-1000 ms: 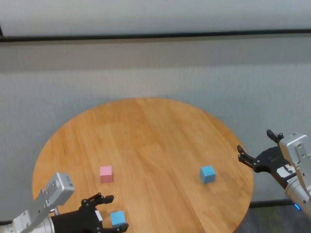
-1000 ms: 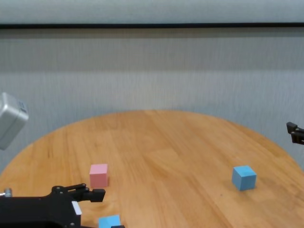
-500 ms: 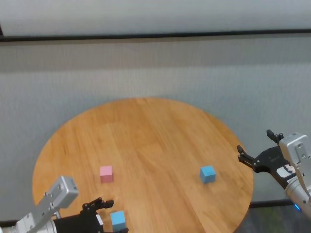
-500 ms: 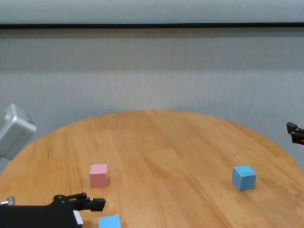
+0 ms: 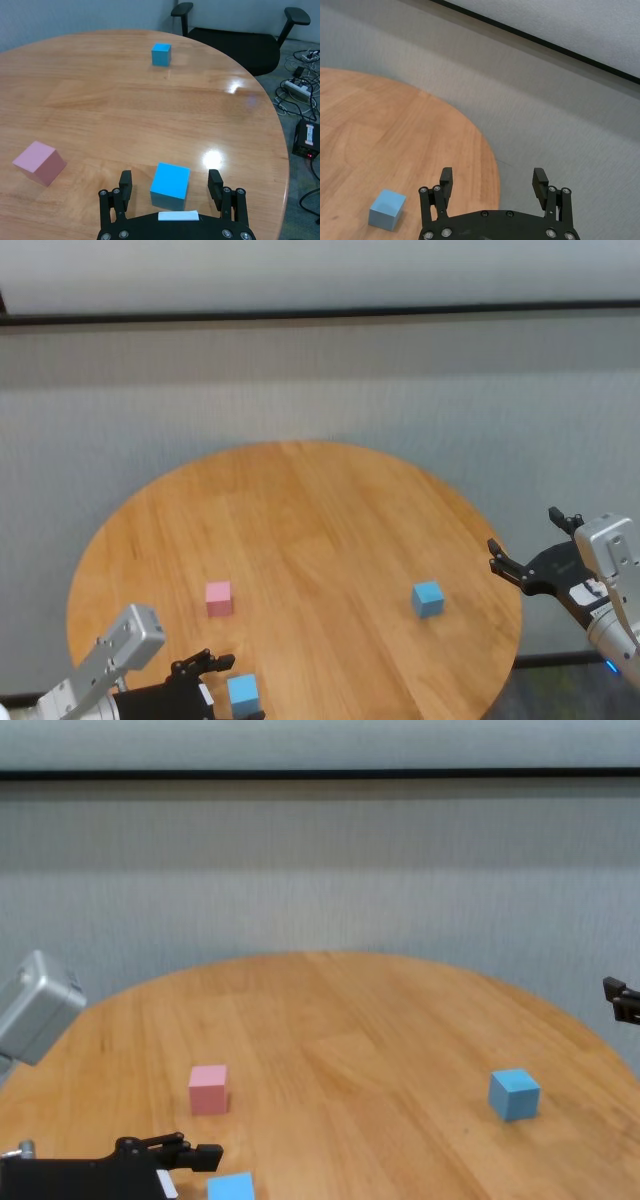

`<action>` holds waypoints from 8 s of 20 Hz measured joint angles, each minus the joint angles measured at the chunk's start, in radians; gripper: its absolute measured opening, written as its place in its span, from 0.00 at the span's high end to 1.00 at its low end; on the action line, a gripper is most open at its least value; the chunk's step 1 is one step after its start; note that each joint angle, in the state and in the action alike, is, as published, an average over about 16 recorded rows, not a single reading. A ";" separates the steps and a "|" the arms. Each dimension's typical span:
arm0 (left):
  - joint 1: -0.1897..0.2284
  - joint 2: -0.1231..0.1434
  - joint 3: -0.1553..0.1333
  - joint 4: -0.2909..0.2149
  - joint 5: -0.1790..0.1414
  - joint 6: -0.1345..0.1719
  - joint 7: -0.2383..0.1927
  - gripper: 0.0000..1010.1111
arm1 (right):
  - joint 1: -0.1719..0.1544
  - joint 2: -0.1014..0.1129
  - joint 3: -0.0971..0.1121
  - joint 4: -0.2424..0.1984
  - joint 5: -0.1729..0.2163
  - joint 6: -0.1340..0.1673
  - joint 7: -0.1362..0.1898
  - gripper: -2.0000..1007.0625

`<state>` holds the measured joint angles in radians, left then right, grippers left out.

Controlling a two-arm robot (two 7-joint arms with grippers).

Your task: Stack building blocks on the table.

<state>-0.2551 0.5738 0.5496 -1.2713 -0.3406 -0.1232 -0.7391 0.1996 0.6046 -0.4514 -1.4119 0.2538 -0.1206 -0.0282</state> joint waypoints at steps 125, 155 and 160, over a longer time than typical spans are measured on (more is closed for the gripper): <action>-0.299 -0.467 -0.040 0.439 0.288 0.123 0.305 0.58 | 0.000 0.000 0.000 0.000 0.000 0.000 0.000 0.00; -0.081 -0.234 -0.109 -0.048 0.230 0.145 0.262 0.01 | 0.000 0.000 0.000 0.000 0.000 0.000 0.000 0.00; -0.029 -0.162 -0.140 -0.129 0.195 0.137 0.244 0.01 | 0.000 0.000 0.000 0.000 0.000 0.000 0.000 0.00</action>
<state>-0.2846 0.4121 0.4097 -1.4006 -0.1453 0.0135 -0.4954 0.1996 0.6046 -0.4514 -1.4119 0.2538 -0.1206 -0.0283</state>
